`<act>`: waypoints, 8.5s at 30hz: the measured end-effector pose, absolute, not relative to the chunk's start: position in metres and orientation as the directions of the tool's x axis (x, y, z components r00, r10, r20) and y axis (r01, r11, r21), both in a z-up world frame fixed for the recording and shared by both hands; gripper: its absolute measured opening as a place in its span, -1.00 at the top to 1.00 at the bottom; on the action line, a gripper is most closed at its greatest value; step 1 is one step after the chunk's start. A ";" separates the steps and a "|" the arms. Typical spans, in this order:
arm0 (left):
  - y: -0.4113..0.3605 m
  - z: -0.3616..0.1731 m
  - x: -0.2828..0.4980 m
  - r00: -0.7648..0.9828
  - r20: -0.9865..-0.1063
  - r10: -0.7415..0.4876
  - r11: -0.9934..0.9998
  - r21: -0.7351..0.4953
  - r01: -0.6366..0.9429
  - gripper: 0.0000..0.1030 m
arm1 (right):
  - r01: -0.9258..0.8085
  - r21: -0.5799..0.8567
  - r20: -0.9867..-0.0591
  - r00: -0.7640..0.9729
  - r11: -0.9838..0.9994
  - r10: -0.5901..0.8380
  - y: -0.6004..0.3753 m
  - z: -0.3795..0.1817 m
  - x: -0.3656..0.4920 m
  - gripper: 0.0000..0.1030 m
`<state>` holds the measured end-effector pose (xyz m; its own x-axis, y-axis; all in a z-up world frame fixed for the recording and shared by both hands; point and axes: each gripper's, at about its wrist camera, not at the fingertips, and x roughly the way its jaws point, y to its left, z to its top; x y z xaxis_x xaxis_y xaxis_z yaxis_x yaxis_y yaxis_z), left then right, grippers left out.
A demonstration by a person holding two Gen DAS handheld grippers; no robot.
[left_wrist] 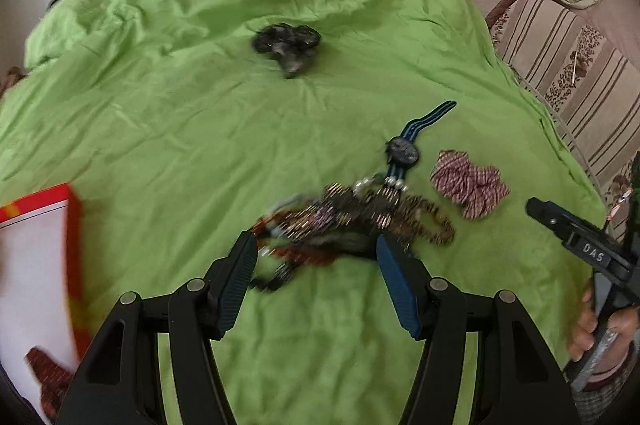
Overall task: Organize jewelry
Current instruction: 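Grasp the dark hair clip with the left tool while the right tool grasps the pink gingham scrunchie, then carry both items into the box lid and open both tools, then move both tools back toward the bracelets and watch, then grasp the leopard bracelet with the right tool while the left tool grasps the grey bead bracelet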
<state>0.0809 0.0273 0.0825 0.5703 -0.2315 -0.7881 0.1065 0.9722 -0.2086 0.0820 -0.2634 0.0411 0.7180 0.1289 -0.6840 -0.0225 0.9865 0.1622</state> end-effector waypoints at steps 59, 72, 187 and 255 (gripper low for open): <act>0.299 0.158 -0.102 0.782 -0.624 0.006 0.887 -0.358 -0.292 0.83 | -0.369 -0.039 -0.628 0.732 0.929 0.264 -0.038 0.111 -0.024 0.89; 0.371 0.113 -0.137 0.711 -0.676 0.192 0.831 -0.274 -0.485 0.83 | -0.565 -0.105 -0.655 0.659 0.819 0.371 0.093 0.102 -0.036 0.89; 0.089 0.097 -0.020 0.594 -0.804 -0.019 0.997 -0.062 -0.052 -0.35 | -0.089 0.125 -0.705 0.693 0.988 0.151 -0.220 0.018 0.015 -0.38; 0.123 0.186 -0.052 0.704 -0.656 -0.272 0.959 -0.245 0.142 0.89 | -0.243 0.143 -0.607 0.744 0.959 0.279 -0.153 0.072 -0.011 0.78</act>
<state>-0.0522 0.1231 0.1859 0.7041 -0.2721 -0.6559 0.1424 0.9590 -0.2450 -0.0106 -0.1527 0.0724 0.7438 0.2792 -0.6073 -0.2435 0.9593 0.1428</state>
